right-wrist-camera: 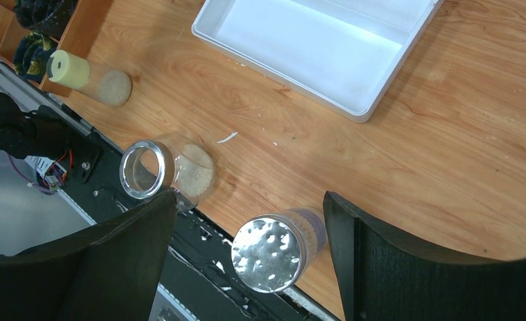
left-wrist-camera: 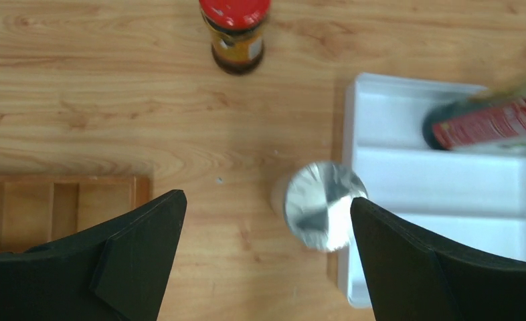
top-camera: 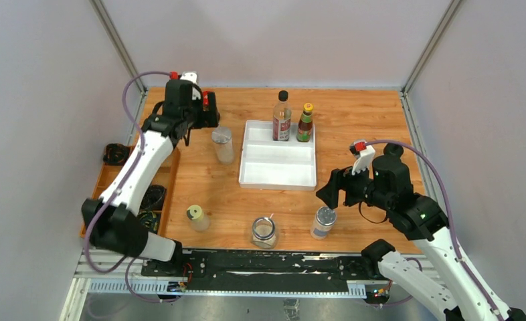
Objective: Organize the condiment bottles
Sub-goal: Pick up the bottle from the center of the board.
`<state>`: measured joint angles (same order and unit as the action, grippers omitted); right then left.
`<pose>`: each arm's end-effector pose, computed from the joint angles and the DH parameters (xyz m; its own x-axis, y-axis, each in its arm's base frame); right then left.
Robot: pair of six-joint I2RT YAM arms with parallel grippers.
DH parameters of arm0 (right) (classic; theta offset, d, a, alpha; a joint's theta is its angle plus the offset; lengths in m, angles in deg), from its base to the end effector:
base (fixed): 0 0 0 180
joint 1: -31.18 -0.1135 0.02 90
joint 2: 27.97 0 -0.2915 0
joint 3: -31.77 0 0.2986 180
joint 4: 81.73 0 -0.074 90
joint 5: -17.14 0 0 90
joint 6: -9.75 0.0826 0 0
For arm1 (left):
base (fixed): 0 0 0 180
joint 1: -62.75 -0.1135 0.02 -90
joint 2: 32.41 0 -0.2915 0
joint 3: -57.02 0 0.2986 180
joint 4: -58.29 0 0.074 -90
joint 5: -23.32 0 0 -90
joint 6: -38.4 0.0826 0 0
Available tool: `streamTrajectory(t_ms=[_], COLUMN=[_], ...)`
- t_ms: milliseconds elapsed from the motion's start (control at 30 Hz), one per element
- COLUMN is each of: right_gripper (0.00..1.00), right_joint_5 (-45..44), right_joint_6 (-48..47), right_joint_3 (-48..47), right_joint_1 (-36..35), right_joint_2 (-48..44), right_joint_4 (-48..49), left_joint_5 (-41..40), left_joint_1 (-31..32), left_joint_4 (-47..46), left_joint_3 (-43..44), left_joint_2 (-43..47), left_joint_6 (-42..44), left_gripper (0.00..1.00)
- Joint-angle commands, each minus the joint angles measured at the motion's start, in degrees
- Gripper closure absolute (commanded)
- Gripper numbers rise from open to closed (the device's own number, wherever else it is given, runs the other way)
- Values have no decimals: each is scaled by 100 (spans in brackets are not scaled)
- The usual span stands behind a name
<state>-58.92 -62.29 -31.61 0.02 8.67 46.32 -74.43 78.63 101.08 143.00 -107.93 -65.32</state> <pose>0.1542 0.1165 0.3562 -0.5591 0.0117 -0.8290 -0.5428 0.7507 0.3766 0.3613 -0.0912 0.3666 -0.5380 -0.0913 -0.8380 0.0349 0.9909 -0.1304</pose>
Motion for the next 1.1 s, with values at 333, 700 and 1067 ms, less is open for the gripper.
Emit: streamTrajectory(t_ms=[333, 700, 1067], right_gripper=[13, 13, 13], right_joint_5=[-206, -118, -160], right_joint_6=[-197, -294, -348], right_joint_3=[187, 327, 361], right_joint_1=[-82, -84, -84], right_joint_2=[462, 893, 945], right_joint_4=[39, 376, 409], left_joint_5=[87, -500, -341], left_joint_1=[-709, -726, -797], left_joint_4=[-657, -739, -955], left_joint_3=[3004, 3281, 3372], left_joint_2=[-3571, -4222, -4562], left_joint_6=[338, 478, 562], left_gripper=[5, 5, 7])
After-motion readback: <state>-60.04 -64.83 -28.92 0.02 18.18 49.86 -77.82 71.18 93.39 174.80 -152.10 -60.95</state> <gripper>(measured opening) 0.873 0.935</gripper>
